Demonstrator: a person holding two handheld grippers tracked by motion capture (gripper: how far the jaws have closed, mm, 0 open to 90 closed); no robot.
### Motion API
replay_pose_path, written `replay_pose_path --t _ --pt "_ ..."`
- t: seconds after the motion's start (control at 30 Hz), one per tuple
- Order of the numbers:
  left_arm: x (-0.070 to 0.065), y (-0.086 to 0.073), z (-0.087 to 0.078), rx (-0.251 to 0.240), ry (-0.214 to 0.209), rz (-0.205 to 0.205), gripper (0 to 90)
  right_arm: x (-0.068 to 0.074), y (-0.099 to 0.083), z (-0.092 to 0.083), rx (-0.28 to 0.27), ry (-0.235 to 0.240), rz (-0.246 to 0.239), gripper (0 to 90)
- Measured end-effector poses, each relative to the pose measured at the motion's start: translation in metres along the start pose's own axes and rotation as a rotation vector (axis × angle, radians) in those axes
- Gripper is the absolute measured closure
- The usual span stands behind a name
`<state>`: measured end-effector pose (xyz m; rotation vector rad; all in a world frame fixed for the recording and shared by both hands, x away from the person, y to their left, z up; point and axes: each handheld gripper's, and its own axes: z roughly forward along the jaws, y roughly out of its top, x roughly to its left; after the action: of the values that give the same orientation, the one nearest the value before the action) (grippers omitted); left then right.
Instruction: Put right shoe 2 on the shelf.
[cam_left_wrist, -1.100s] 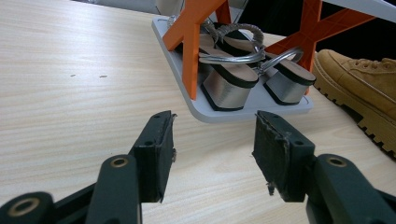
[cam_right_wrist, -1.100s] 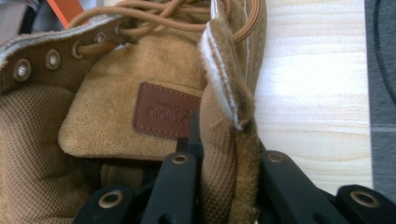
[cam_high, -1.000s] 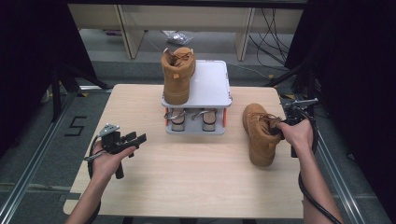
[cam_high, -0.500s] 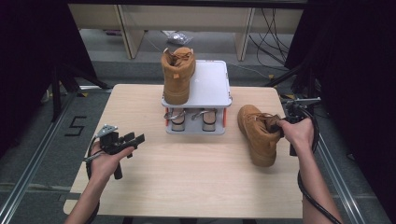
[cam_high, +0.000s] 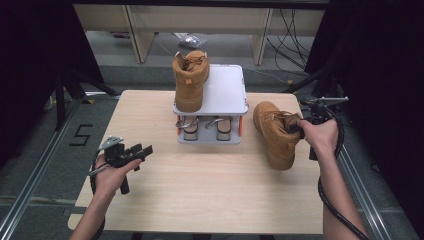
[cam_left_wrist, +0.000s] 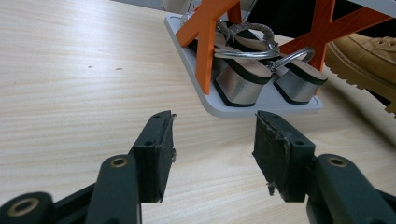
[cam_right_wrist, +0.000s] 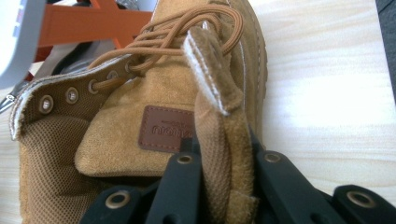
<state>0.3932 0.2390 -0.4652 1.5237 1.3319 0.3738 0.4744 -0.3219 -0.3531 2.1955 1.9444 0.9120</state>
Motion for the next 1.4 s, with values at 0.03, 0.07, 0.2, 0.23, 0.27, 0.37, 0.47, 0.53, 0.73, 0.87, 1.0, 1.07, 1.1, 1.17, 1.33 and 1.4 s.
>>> replay_pose_path --t 0.03,0.07,0.2,0.23,0.27,0.37,0.47,0.53,0.73,0.87,1.0,1.07,1.1,1.17,1.33,1.4 --pt "0.0 0.0 -0.001 -0.003 -0.008 -0.009 46.7 0.002 0.0 0.0 -0.012 0.006 0.007 84.6" --pt "0.0 0.0 -0.001 -0.003 -0.008 -0.009 46.6 0.002 0.0 0.0 -0.012 0.006 0.007 84.6" --pt "0.002 -0.002 -0.004 -0.012 0.0 -0.01 46.6 0.002 0.005 -0.003 -0.033 0.023 -0.048 84.6" --pt "0.003 -0.002 -0.004 -0.011 0.004 -0.009 46.5 0.003 0.006 -0.003 -0.046 0.017 -0.059 84.7" --pt "0.004 -0.003 -0.004 -0.014 0.003 -0.011 46.5 0.004 0.006 -0.003 -0.049 0.014 -0.06 84.7" --pt "0.006 -0.004 -0.005 -0.019 0.007 -0.018 46.5 0.006 0.009 -0.005 -0.049 0.021 -0.052 84.6" --pt "0.009 -0.007 -0.008 -0.033 0.016 -0.028 46.5 0.011 0.01 -0.008 -0.09 0.034 -0.035 84.7" --pt "0.01 -0.009 -0.01 -0.036 0.022 -0.032 46.5 0.015 0.012 -0.01 -0.089 0.027 -0.01 84.6" --pt "0.014 -0.016 -0.011 -0.04 0.033 -0.04 46.3 0.02 0.017 -0.014 -0.094 0.036 -0.003 84.7" --pt "0.014 -0.018 -0.011 -0.039 0.037 -0.043 46.2 0.024 0.019 -0.017 -0.105 0.034 -0.002 84.7" --pt "0.013 -0.02 -0.011 -0.045 0.038 -0.039 46.2 0.028 0.023 -0.022 -0.095 0.001 -0.002 84.7" --pt "0.013 -0.021 -0.011 -0.046 0.038 -0.042 46.2 0.029 0.025 -0.024 -0.129 0.057 0.002 84.7" --pt "0.013 -0.022 -0.011 -0.047 0.038 -0.041 46.2 0.03 0.025 -0.026 -0.131 0.056 0.002 84.7" --pt "0.013 -0.022 -0.011 -0.046 0.039 -0.041 46.2 0.029 0.026 -0.026 -0.141 0.053 -0.019 84.7" --pt "0.012 -0.022 -0.011 -0.047 0.039 -0.038 46.2 0.036 0.032 -0.034 -0.149 0.047 -0.003 84.7" --pt "0.012 -0.023 -0.01 -0.046 0.039 -0.04 46.2 0.039 0.034 -0.036 -0.136 0.018 0.006 84.8"
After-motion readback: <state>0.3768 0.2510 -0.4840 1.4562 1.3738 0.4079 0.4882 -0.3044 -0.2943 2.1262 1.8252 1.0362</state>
